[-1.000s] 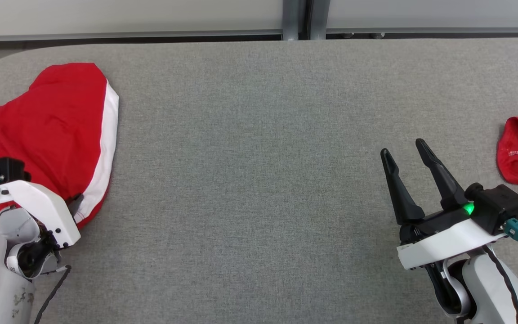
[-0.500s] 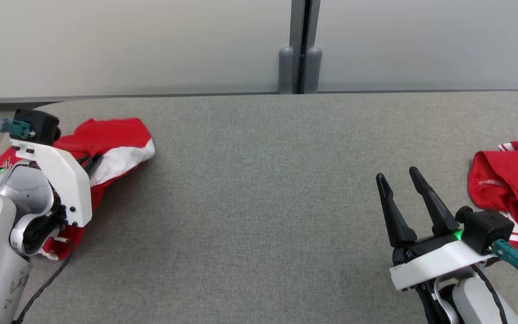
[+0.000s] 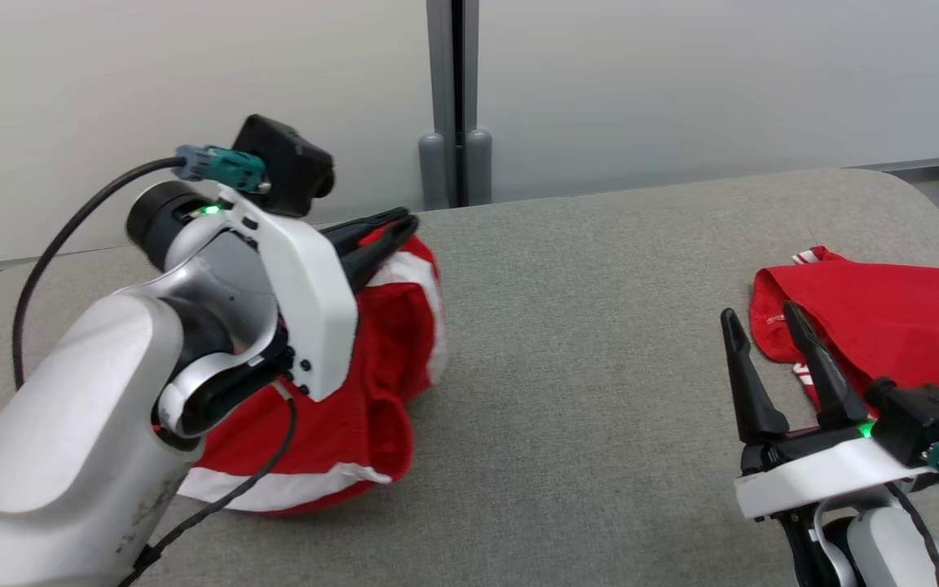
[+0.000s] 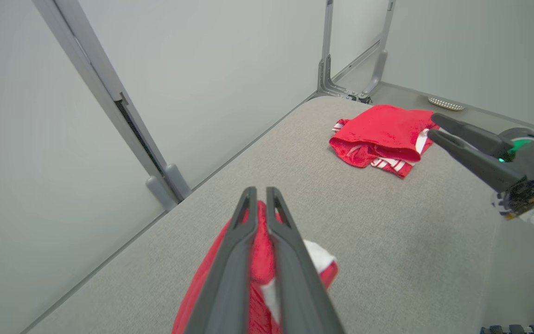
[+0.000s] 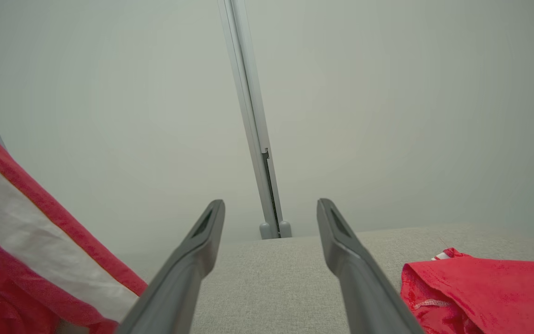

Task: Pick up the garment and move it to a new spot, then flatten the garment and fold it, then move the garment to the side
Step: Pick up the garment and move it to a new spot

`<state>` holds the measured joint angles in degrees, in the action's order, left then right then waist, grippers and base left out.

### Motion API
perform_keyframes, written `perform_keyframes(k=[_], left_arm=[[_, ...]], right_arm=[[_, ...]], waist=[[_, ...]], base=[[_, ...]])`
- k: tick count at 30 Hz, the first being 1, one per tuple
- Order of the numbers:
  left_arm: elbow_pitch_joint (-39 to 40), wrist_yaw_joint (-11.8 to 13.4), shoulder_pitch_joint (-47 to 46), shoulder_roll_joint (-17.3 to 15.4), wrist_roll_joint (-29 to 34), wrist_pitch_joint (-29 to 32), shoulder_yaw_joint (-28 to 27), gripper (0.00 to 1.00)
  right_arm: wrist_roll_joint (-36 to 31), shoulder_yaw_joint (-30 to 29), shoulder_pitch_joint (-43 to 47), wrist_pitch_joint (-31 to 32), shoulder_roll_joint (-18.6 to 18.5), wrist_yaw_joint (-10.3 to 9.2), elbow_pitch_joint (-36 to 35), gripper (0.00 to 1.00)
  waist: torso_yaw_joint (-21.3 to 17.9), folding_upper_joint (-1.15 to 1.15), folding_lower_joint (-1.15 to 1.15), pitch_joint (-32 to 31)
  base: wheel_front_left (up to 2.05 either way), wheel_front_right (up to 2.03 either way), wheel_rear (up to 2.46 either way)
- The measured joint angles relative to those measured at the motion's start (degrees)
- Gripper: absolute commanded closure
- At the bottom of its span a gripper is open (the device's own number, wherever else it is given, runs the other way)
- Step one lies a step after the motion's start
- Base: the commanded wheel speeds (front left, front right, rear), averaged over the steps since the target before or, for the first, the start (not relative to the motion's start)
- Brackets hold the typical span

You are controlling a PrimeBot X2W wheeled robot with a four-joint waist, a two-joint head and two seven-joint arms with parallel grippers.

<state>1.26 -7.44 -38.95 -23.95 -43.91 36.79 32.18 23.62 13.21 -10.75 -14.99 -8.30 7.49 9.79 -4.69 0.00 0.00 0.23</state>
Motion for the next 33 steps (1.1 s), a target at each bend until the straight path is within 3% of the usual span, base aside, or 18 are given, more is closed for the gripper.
perform_keyframes(k=[7,13,21,28,29,30,31,33], left_arm=[[3.28,-0.01,-4.89,5.26,-1.57,-4.39,2.21,1.00],[1.24,0.47,-3.03,5.66,-1.74,-7.87,1.34,1.00],[-10.46,1.47,10.53,1.51,-2.27,-15.88,-0.76,1.00],[-23.36,1.45,18.59,3.33,-1.15,-27.49,-1.16,1.00],[-25.31,1.46,18.89,3.92,-1.46,-28.96,-1.56,0.91],[-27.02,1.45,19.01,4.54,-1.54,-30.49,-1.81,0.36],[-28.41,1.40,19.01,5.10,-1.55,-31.47,-1.72,0.00],[-30.59,1.03,19.02,6.22,-1.86,-33.21,-1.64,0.00]], right_arm=[[-0.58,-4.47,0.53,0.00,-0.83,0.00,-1.19,0.00],[-0.85,-6.50,0.81,0.00,-1.33,0.00,-1.83,0.00],[-0.83,-5.87,1.14,0.00,-1.44,0.00,-1.62,0.00],[-0.55,-5.20,1.57,0.00,-2.16,0.00,-1.03,0.00],[-0.55,-4.98,1.70,0.00,-2.26,0.00,-0.83,0.00],[-0.54,-4.77,1.73,0.00,-2.36,0.00,-0.62,0.00],[-0.48,-4.57,1.72,0.00,-2.41,0.00,-0.53,0.00],[-0.47,-4.31,1.72,0.00,-2.65,0.00,-0.37,0.00]], waist=[[-2.29,0.00,0.00,0.77],[-2.95,0.00,0.00,2.07],[-2.62,0.00,0.00,2.68],[-1.33,0.00,0.00,2.17],[-1.02,0.00,0.00,2.08],[-0.71,0.00,0.00,1.97],[-0.42,0.00,0.00,1.84],[0.12,0.00,0.00,1.50]], base=[[0.00,0.00,0.00],[0.00,0.00,0.00],[0.00,0.00,0.00],[0.00,0.00,0.00],[0.00,0.00,0.00],[0.00,0.00,0.00],[0.00,0.00,0.00],[0.00,0.00,0.00]])
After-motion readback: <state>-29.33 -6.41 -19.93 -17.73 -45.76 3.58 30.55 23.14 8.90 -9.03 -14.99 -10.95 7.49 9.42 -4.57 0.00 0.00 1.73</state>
